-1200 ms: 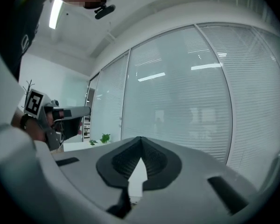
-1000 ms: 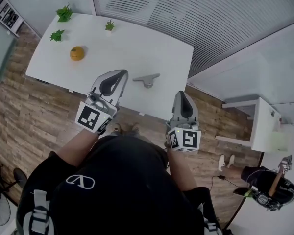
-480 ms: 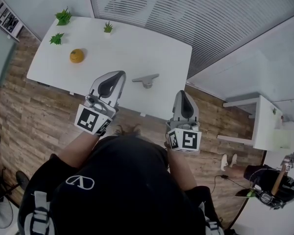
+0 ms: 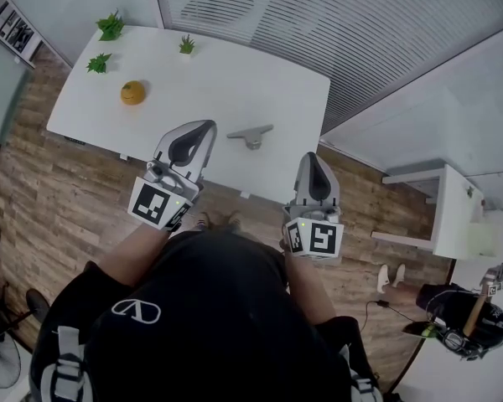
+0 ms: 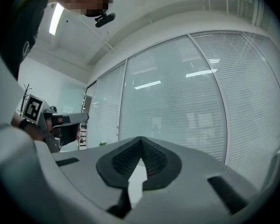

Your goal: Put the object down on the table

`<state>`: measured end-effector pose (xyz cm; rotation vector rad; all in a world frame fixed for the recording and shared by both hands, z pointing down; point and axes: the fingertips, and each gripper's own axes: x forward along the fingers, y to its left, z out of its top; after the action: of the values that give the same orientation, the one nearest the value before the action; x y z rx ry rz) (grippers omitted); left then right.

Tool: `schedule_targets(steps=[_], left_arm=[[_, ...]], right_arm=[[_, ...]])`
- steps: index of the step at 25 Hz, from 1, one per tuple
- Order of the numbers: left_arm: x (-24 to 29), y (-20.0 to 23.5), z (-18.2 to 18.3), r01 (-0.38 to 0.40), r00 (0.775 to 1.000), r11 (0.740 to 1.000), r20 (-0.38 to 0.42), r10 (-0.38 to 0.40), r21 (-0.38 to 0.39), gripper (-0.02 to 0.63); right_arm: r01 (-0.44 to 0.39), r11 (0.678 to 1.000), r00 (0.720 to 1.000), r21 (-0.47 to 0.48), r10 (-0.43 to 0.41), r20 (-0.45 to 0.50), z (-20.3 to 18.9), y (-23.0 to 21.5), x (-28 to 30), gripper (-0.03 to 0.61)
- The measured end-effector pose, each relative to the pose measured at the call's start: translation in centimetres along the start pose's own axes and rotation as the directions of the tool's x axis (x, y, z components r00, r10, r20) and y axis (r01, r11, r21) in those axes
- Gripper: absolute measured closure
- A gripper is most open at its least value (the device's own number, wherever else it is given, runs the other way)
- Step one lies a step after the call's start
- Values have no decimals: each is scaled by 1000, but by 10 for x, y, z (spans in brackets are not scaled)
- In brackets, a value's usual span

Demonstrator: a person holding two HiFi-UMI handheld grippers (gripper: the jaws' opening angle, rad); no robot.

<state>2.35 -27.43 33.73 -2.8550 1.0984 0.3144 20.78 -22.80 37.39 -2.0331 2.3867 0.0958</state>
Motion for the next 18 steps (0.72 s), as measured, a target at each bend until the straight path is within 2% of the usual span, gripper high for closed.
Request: schedule_targets(steps=[9, 13, 16, 18], left_arm=[[1, 1, 6, -12, 1000, 1000, 20, 12, 0, 609], [-1, 1, -1, -5, 1000, 1000, 3, 5, -3, 609], [3, 0, 11, -16, 999, 1000, 36, 16, -1, 609], [2, -1, 8, -12, 1000, 1000, 26, 12, 0, 609]], right_arm=[[-16, 1000, 1000, -12, 16, 8, 1, 5, 1, 575], [-21, 1000, 1000, -14, 21, 6, -1, 8, 1, 575], [-19, 1000, 1000, -14, 19, 4, 0, 6, 1, 574], [-20, 1000, 1000, -13, 20, 6, 1, 5, 0, 575]])
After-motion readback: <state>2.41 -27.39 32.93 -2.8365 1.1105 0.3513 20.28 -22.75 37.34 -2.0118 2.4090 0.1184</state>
